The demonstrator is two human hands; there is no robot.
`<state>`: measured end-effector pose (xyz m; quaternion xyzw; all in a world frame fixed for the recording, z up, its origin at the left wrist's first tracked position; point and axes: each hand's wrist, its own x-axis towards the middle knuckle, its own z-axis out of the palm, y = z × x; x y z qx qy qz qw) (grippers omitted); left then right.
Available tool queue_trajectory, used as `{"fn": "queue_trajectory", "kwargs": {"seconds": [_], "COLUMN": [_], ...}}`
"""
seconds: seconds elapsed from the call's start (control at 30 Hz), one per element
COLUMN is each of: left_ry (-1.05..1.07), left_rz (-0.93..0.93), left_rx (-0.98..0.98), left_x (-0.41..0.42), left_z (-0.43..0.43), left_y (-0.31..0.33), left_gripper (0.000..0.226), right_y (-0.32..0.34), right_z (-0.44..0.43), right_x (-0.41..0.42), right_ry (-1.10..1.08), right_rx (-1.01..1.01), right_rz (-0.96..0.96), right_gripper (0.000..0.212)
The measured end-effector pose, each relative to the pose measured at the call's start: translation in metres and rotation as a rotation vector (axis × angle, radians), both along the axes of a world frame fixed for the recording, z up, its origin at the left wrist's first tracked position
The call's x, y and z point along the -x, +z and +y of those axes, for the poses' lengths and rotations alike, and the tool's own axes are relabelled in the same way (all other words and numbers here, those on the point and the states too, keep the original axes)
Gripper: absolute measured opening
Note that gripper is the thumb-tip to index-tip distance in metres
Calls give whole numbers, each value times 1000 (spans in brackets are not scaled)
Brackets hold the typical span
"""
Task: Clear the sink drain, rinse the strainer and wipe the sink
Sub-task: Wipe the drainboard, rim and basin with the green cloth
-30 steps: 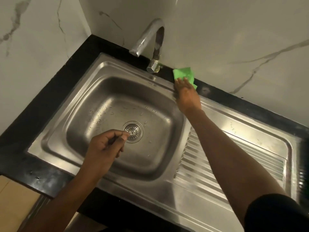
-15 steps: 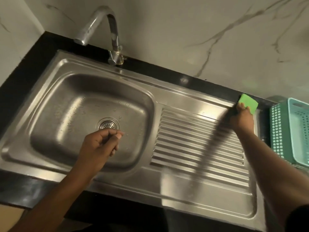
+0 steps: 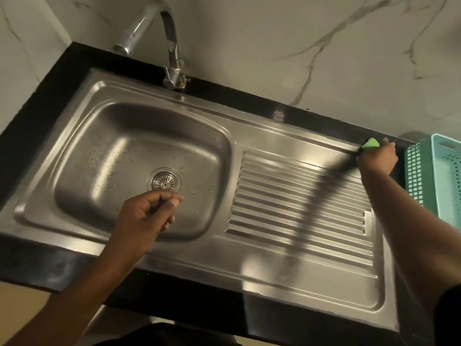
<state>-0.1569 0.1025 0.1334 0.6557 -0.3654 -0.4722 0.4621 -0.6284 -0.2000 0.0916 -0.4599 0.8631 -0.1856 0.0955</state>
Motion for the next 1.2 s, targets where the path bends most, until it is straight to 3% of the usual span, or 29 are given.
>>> {"fn": "queue_trajectory", "kwargs": {"seconds": [0.1,0.23,0.43,0.53,0.7,0.9,1.07,1.13,1.2], "left_ry": [7,30,16,-26,-81,-171,-440,-507,-507], "left_rz": [-8,-19,24,37,18,72,-58,-16,7], "left_rx": [-17,-32,-47,-10,58,48,-1,-3,-14], "left_x": [-3,-7,3,12,10,20,19,15,10], "left_z": [7,16,14,7,0,10,34,42,53], "left_y": [-2,-8,-13,-6,10,34,33,29,25], "left_gripper": [22,22,22,21,23,18,93,108,109], "right_y": [-11,-18,-21,-8,27,69,87,93,98], "right_z": [-13,-18,6,24,94,202,282,309,336], "right_x": [-13,-35,-89,-111,-162,-208,-243,-253,-260], "right_ry": [-4,92,495,618,731,472,234,180,153], "right_rx": [-88,-87,-98,-180,-55,59,16,1,-5], "right_rz": [-62,-70,-128,-309,-555,-1091,-1370,-1396,-1410], "right_gripper": [29,31,49,47,45,46,38,34,31]}}
